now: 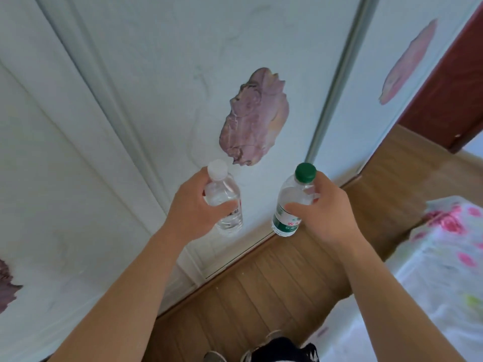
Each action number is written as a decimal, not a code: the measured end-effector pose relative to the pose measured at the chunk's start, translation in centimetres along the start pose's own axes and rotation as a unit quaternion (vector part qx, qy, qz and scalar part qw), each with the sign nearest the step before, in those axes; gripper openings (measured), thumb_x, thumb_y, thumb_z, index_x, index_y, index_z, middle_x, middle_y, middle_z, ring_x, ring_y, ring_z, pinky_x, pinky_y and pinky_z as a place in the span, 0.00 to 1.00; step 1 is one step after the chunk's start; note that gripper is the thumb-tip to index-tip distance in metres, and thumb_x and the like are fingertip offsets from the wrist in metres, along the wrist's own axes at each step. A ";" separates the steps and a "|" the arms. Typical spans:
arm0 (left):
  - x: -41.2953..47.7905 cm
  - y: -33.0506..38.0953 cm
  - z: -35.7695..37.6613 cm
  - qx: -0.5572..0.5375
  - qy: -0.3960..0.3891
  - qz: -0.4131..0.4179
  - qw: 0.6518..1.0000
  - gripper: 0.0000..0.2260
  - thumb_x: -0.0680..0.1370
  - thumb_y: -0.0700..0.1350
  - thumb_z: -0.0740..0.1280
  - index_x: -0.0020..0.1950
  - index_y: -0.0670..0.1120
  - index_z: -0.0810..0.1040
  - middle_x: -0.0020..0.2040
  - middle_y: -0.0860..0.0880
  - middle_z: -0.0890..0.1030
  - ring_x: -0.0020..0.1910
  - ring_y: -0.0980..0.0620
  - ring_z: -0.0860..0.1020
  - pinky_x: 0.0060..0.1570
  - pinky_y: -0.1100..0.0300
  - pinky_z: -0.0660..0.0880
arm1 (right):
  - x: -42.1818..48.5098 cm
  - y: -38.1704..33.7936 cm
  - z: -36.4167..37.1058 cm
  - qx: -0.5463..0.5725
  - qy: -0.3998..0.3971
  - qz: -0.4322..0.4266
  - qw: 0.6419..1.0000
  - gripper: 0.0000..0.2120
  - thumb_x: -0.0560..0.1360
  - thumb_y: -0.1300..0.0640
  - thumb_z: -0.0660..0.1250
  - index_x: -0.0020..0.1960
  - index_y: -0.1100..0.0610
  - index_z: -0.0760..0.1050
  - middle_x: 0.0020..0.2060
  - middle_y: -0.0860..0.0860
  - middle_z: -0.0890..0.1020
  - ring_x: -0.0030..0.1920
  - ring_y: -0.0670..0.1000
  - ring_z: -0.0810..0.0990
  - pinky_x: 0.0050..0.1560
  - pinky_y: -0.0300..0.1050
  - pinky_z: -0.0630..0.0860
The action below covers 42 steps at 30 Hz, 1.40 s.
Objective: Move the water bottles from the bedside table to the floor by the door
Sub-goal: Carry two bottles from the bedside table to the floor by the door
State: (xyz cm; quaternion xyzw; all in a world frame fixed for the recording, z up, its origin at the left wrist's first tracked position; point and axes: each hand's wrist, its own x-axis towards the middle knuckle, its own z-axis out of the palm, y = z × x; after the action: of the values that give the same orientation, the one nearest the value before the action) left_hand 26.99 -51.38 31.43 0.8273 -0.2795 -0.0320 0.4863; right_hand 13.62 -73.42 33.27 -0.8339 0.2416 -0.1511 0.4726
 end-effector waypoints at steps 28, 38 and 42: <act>20.5 15.2 29.7 -0.039 -0.254 0.134 0.957 0.24 0.64 0.55 0.78 0.56 0.66 0.74 0.50 0.59 0.82 0.48 0.56 0.81 0.51 0.47 0.79 | 7.8 14.0 -24.7 -0.055 0.243 0.113 0.962 0.25 0.66 0.53 0.77 0.58 0.43 0.70 0.45 0.36 0.77 0.45 0.42 0.78 0.39 0.32 0.72; 33.1 17.0 39.3 -0.079 -0.319 0.196 0.924 0.25 0.65 0.56 0.78 0.60 0.61 0.75 0.51 0.60 0.81 0.50 0.56 0.81 0.52 0.50 0.79 | 17.0 15.9 -28.7 -0.066 0.317 0.183 0.928 0.20 0.66 0.56 0.76 0.54 0.47 0.73 0.44 0.42 0.80 0.43 0.43 0.79 0.37 0.35 0.72; 37.7 18.2 43.9 -0.091 -0.348 0.225 0.905 0.24 0.66 0.57 0.78 0.59 0.60 0.76 0.51 0.60 0.81 0.51 0.54 0.80 0.53 0.49 0.79 | 20.4 17.0 -30.7 -0.068 0.361 0.208 0.907 0.21 0.66 0.56 0.76 0.54 0.45 0.73 0.45 0.40 0.80 0.43 0.43 0.79 0.39 0.37 0.74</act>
State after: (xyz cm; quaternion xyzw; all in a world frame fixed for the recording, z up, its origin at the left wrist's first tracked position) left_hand 36.64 -111.28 31.58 0.6310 -0.6058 -0.2328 0.4251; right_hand 11.58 -113.91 34.68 -0.6835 0.5729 -0.3232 0.3165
